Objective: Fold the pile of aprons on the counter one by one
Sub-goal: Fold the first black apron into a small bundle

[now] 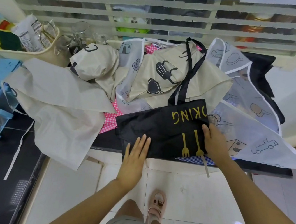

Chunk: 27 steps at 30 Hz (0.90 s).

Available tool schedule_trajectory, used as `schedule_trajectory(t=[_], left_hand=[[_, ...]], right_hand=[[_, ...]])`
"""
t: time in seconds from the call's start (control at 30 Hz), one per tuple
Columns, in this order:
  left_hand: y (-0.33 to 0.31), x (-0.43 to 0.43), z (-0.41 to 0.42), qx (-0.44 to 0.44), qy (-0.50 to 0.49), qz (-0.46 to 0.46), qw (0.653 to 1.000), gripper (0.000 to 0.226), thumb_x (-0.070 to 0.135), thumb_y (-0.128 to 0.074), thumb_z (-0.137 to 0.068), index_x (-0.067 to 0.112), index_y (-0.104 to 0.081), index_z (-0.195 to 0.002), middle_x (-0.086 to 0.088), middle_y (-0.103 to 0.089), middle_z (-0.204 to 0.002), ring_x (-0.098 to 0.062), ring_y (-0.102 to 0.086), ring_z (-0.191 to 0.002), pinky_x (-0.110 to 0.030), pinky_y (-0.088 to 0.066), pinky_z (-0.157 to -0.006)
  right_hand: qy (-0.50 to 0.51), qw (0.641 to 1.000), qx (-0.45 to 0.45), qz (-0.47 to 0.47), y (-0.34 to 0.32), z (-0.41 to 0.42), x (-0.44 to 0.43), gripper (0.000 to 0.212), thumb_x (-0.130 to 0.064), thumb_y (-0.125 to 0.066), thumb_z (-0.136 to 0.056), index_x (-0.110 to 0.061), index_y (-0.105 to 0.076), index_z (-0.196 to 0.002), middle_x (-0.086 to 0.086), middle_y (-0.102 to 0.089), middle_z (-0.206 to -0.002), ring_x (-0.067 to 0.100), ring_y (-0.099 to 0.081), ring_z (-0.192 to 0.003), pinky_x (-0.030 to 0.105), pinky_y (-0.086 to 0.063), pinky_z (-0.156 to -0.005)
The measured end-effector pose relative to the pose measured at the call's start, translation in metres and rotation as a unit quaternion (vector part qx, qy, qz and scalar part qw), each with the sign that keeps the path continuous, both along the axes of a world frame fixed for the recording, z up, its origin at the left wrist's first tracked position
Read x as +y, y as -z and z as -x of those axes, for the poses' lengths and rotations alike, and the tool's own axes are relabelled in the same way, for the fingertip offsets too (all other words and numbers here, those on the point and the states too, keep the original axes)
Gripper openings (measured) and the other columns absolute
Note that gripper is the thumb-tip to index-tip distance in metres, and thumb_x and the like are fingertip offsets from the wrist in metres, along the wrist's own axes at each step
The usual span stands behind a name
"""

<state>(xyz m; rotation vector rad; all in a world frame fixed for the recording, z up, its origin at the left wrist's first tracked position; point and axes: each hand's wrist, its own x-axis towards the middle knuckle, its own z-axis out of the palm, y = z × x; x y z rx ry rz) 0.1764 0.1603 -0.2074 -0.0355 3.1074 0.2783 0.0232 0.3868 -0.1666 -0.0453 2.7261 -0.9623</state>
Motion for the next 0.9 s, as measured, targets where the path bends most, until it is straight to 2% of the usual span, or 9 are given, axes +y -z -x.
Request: schedule_trajectory(t=[0.07,0.17,0.3,0.37,0.47,0.6,0.73,0.83,0.9], left_hand=[[0.003,-0.021,0.004,-0.026,0.032,0.043,0.998,0.136,-0.017,-0.075,-0.038,0.009,-0.006,-0.152,-0.009,-0.036,-0.151,-0.023,-0.034,-0.135,-0.044,-0.036,-0.106],[0.003,-0.045,0.008,-0.084,0.080,0.073,0.991,0.130,-0.016,-0.078,-0.036,0.010,-0.020,-0.148,-0.009,-0.038,-0.149,-0.023,-0.035,-0.135,-0.043,-0.028,-0.106],[-0.011,-0.060,0.010,-0.152,0.151,-0.017,0.977,0.111,-0.018,-0.052,-0.071,0.025,0.013,-0.150,0.006,0.014,-0.156,-0.015,0.013,-0.144,-0.032,0.004,-0.119],[-0.021,-0.066,0.012,-0.179,0.137,-0.115,0.967,0.092,-0.008,-0.048,-0.081,0.025,0.002,-0.152,0.012,0.010,-0.157,-0.008,0.014,-0.144,-0.021,0.010,-0.116],[-0.036,-0.062,0.013,-0.121,0.096,-0.190,0.970,0.062,0.012,-0.049,-0.092,0.022,-0.029,-0.149,0.007,-0.017,-0.158,-0.010,-0.005,-0.147,-0.011,0.010,-0.110],[-0.039,-0.037,0.022,-0.065,0.093,-0.133,0.985,0.053,0.036,-0.032,-0.101,0.020,-0.024,-0.151,0.005,-0.013,-0.159,-0.011,-0.001,-0.147,-0.018,0.013,-0.113],[-0.023,-0.029,0.038,-0.068,0.132,-0.010,0.989,0.067,0.052,-0.001,-0.091,0.026,-0.003,-0.152,0.006,0.010,-0.157,-0.014,0.013,-0.144,-0.036,0.013,-0.117],[-0.017,-0.033,0.056,-0.054,0.084,0.001,0.995,0.069,0.050,-0.003,-0.090,0.021,0.001,-0.152,0.000,0.003,-0.161,-0.014,0.006,-0.146,-0.035,0.013,-0.115],[-0.018,-0.037,0.068,-0.058,0.073,-0.012,0.996,0.066,0.047,-0.008,-0.093,0.019,-0.002,-0.153,0.000,-0.001,-0.161,-0.014,0.001,-0.148,-0.031,0.012,-0.115]], right_hand=[[-0.021,1.000,-0.006,-0.001,-0.004,0.005,0.002,0.025,-0.029,-0.031,-0.104,-0.012,-0.046,-0.093,-0.001,-0.048,-0.074,0.016,-0.047,-0.072,0.027,-0.033,-0.066],[-0.061,0.998,-0.026,0.003,-0.008,0.013,0.007,0.022,-0.030,-0.032,-0.103,-0.014,-0.046,-0.097,0.003,-0.052,-0.083,0.017,-0.049,-0.078,0.026,-0.034,-0.073],[-0.060,0.998,-0.033,0.006,0.000,0.017,0.014,0.028,-0.031,-0.036,-0.102,-0.008,-0.052,-0.103,0.006,-0.054,-0.087,0.022,-0.052,-0.082,0.028,-0.035,-0.071],[-0.062,0.997,-0.047,0.014,0.002,0.016,0.020,0.024,-0.032,-0.044,-0.099,-0.010,-0.053,-0.097,0.002,-0.054,-0.080,0.022,-0.054,-0.079,0.027,-0.034,-0.064],[-0.062,0.991,-0.109,0.054,-0.006,0.014,0.024,0.023,-0.038,-0.056,-0.093,-0.017,-0.052,-0.083,-0.002,-0.054,-0.074,0.012,-0.053,-0.070,0.019,-0.036,-0.057],[0.007,0.993,-0.068,0.092,-0.009,0.013,0.016,0.031,-0.048,-0.058,-0.089,-0.017,-0.057,-0.090,0.002,-0.060,-0.079,0.015,-0.056,-0.076,0.025,-0.040,-0.063],[0.046,0.994,0.029,0.092,-0.001,0.010,0.005,0.020,-0.030,-0.054,-0.096,-0.011,-0.054,-0.091,0.002,-0.057,-0.079,0.020,-0.054,-0.081,0.026,-0.036,-0.069],[0.076,0.992,0.029,0.093,0.003,0.007,-0.003,0.018,-0.023,-0.045,-0.100,-0.007,-0.051,-0.099,0.000,-0.054,-0.082,0.022,-0.053,-0.085,0.029,-0.035,-0.072],[0.097,0.992,0.023,0.078,0.006,0.007,-0.008,0.021,-0.021,-0.041,-0.101,-0.004,-0.048,-0.110,0.009,-0.056,-0.093,0.024,-0.053,-0.089,0.031,-0.037,-0.076]])
